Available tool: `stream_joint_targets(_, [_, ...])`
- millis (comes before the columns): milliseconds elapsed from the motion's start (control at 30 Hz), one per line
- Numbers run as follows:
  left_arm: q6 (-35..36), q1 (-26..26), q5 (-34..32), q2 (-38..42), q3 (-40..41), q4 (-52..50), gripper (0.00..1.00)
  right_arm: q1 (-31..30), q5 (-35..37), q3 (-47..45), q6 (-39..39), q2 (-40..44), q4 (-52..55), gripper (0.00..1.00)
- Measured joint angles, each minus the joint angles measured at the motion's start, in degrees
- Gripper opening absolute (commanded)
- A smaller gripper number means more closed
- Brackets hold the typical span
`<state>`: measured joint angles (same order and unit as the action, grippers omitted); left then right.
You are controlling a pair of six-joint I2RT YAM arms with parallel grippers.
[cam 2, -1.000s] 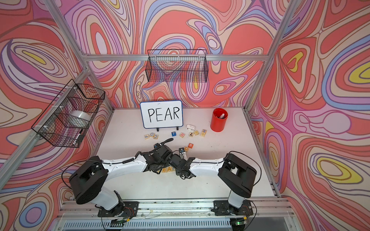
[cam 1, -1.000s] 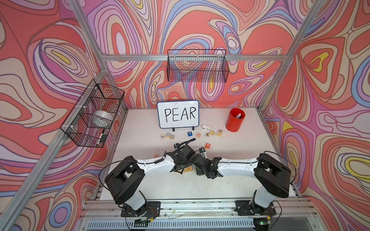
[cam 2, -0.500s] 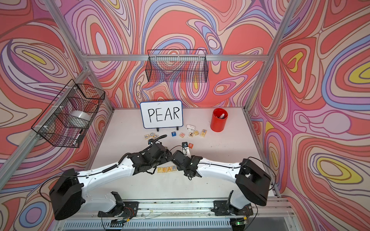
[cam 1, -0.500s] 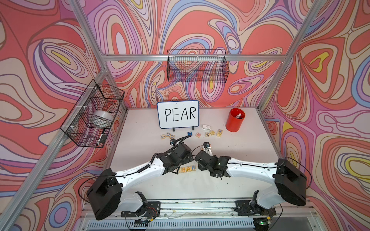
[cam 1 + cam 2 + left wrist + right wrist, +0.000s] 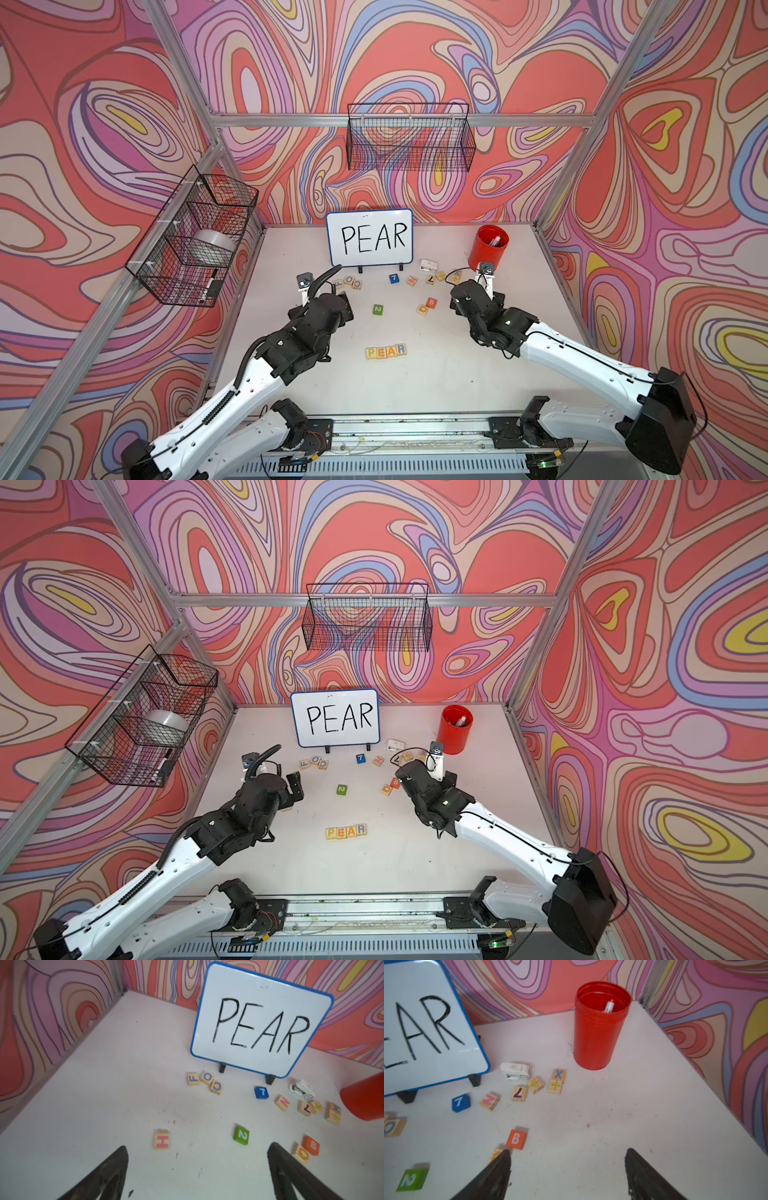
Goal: Spell the uppercase word “pear” with letter blocks
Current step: Reset both arms
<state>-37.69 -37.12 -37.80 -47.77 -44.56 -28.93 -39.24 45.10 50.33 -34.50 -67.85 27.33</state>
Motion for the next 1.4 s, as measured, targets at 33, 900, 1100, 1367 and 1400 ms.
stream_joint_targets(33, [2.0,0.9,-1.1,1.1,1.1,1.1,1.00,1.3,0.5,-0.3,0.5,0.5,-0.2,0.90])
stream_joint_targets(900, [35.1,24.1,-2.3,-26.4,33.0,74.1,1.00,27.0,-4.2,-20.0,17.9,-7.3,-38.2,0.99])
stream_joint_targets(1100, [39.3,24.7,2.4,-36.5,32.8,89.8,1.00,27.3,-7.9,-22.1,23.3,-16.4,-51.6,0.98])
stream_joint_targets(1367, [41.1,27.1,13.7,-39.3,32.4,93.5,1.00,28.1,-12.5,-22.6,30.4,-21.9,-67.8,0.98])
stream_joint_targets(1400, [40.9,27.9,15.1,-39.3,32.3,93.5,1.00,28.2,-13.0,-22.6,31.4,-22.6,-69.8,0.98])
